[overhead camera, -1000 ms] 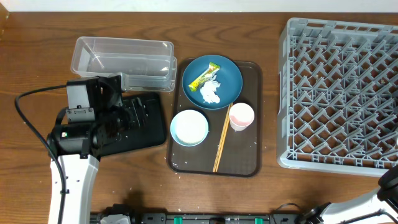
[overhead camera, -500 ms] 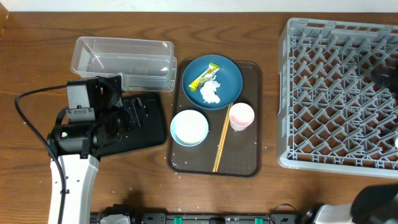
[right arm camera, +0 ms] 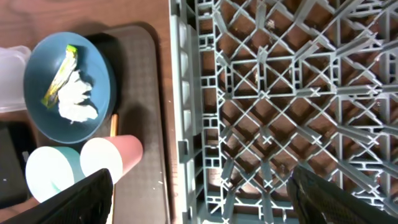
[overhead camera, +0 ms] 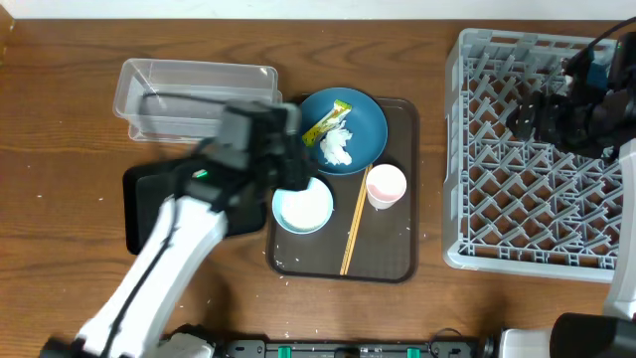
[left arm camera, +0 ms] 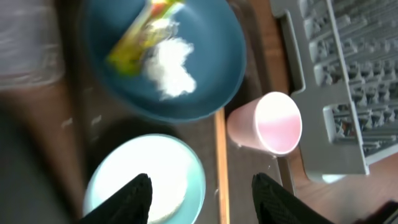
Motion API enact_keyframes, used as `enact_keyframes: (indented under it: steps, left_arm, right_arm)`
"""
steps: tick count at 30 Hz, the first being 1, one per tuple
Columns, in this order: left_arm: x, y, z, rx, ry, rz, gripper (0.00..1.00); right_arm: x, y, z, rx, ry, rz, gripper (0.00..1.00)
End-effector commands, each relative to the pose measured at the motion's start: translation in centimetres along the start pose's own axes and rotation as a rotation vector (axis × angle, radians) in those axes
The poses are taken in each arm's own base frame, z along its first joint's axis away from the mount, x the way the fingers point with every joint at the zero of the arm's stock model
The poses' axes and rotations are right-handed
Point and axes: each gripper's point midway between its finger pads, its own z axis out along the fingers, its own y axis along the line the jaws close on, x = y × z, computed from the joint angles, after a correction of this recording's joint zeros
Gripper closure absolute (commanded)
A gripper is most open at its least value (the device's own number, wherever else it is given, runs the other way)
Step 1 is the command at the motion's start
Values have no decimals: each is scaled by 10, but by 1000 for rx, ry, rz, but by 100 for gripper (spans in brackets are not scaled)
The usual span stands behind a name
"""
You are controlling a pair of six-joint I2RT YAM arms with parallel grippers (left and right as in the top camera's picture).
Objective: Sort waste into correct bins and load items into the dishwasher rack
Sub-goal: 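Grasp the pink cup on the brown tray with the left gripper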
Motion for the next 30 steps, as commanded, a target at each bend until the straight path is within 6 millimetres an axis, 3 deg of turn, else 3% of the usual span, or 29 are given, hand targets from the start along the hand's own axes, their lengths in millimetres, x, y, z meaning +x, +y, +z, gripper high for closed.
enact_keyframes:
  steps: [1, 8, 13, 14, 15, 18, 19, 26, 28, 30]
  left_arm:
    - [-6, -23, 31, 11, 6, 60, 45]
    - [21, -53, 102, 68, 85, 129, 45]
    - [54, -47, 134, 46, 194, 133, 46]
    - [60, -44, 138, 38, 214, 129, 50]
    - [64, -41, 140, 29, 232, 115, 62]
    - [66, -38, 137, 17, 246, 59, 91]
    - [64, -38, 134, 19, 241, 43, 94]
    - [38, -37, 78, 60, 199, -109, 94]
    - [30, -40, 61, 131, 193, -150, 94]
    - [20, -42, 47, 219, 194, -222, 94]
  right_arm:
    - [0, -3, 1, 28, 5, -2, 11]
    - [2, -3, 1, 29, 12, -1, 10]
    - [4, -3, 1, 29, 21, 1, 10]
    - [4, -3, 1, 29, 22, 1, 10]
    - [5, -3, 1, 29, 23, 2, 10]
    - [5, -4, 1, 32, 23, 1, 9]
    - [5, -5, 1, 40, 23, 1, 9]
    - [4, -19, 0, 123, 19, 1, 9]
    - [5, -16, 1, 105, 24, -2, 5]
    - [8, -1, 4, 12, 37, -60, 5]
